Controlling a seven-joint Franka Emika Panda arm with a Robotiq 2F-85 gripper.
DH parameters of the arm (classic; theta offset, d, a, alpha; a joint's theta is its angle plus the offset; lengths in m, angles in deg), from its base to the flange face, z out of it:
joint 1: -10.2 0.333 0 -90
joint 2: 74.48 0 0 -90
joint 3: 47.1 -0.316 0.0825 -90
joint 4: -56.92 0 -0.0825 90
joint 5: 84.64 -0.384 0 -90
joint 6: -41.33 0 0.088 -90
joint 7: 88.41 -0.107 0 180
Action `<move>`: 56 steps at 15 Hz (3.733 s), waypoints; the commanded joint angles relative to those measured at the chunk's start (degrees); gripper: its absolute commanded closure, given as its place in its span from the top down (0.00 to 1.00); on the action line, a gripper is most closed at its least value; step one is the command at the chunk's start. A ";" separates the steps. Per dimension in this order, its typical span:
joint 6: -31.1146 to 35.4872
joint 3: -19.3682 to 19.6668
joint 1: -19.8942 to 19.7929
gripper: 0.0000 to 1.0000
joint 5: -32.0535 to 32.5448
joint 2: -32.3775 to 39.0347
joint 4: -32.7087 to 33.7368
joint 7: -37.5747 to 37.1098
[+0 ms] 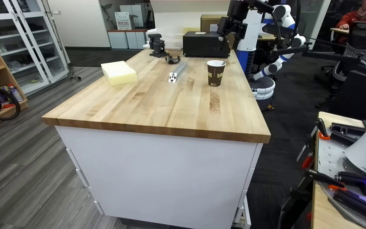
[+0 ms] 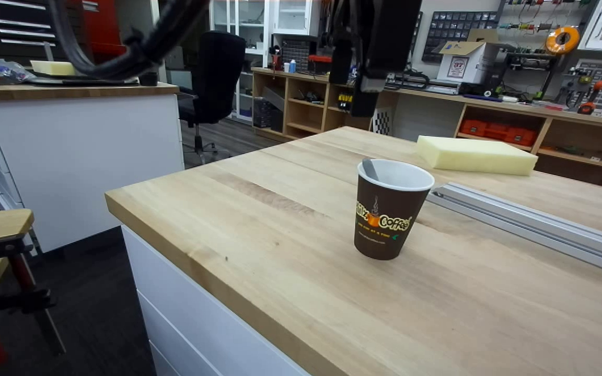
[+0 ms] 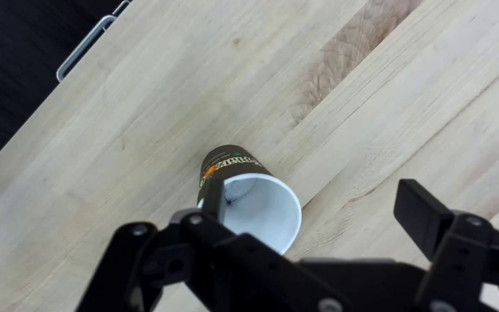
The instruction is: Pick up the marker from the cup and put it on the table
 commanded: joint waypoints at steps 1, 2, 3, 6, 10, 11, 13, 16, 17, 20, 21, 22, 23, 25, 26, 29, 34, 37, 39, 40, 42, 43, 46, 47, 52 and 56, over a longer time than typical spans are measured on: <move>-0.56 -0.11 -0.73 1.00 -1.80 1.34 0.76 1.84; -0.33 -0.15 -0.72 1.00 -1.28 1.56 0.51 1.63; -0.23 -0.20 -0.70 1.00 -1.09 1.85 0.45 1.49; 0.68 -0.37 -0.60 1.00 -0.49 2.40 -0.31 1.14; 2.70 -0.46 -0.63 1.00 -0.67 3.21 -1.25 1.27; 3.41 -0.47 -0.63 1.00 -0.53 3.40 -1.37 1.18; 5.53 -0.53 -0.63 1.00 -0.49 3.75 -1.70 1.33; 8.85 -0.64 -0.64 1.00 -0.38 4.20 -2.18 1.63; 9.88 -0.68 -0.62 1.00 -0.24 4.32 -2.35 1.69; 12.84 -0.74 -0.66 1.00 -0.02 4.78 -2.95 2.40; 13.62 -0.75 -0.72 1.00 -0.11 5.15 -3.03 2.63; 14.19 -0.74 -0.81 1.00 -0.18 5.64 -3.05 2.78; 14.71 -0.77 -0.88 1.00 -0.34 6.10 -3.08 2.95; 15.53 -0.83 -1.01 1.00 -0.46 6.93 -3.20 3.05; 15.79 -0.88 -1.06 0.98 -0.47 7.30 -3.20 3.15; 16.42 -1.01 -1.15 0.68 -0.47 8.13 -3.15 3.10; 15.94 -0.76 -1.10 0.35 0.74 7.67 -2.61 2.38; 15.74 -0.66 -1.09 0.73 1.49 7.52 -2.48 2.10; 15.65 -0.64 -1.13 0.84 1.93 7.44 -2.38 1.97; 15.70 -0.61 -1.15 0.92 2.16 7.46 -2.31 1.95; 15.63 -0.60 -1.24 0.81 2.47 7.48 -2.08 2.07; 15.68 -0.57 -1.28 0.58 2.66 7.49 -2.01 2.05; 15.67 -0.47 -1.41 0.44 3.42 7.32 -1.44 2.04; 15.70 -0.42 -1.44 0.36 3.69 7.32 -1.24 1.99; 15.66 -0.30 -1.60 0.15 4.71 7.35 -0.46 1.83; 15.62 -0.33 -1.68 0.04 5.10 7.29 -0.22 1.83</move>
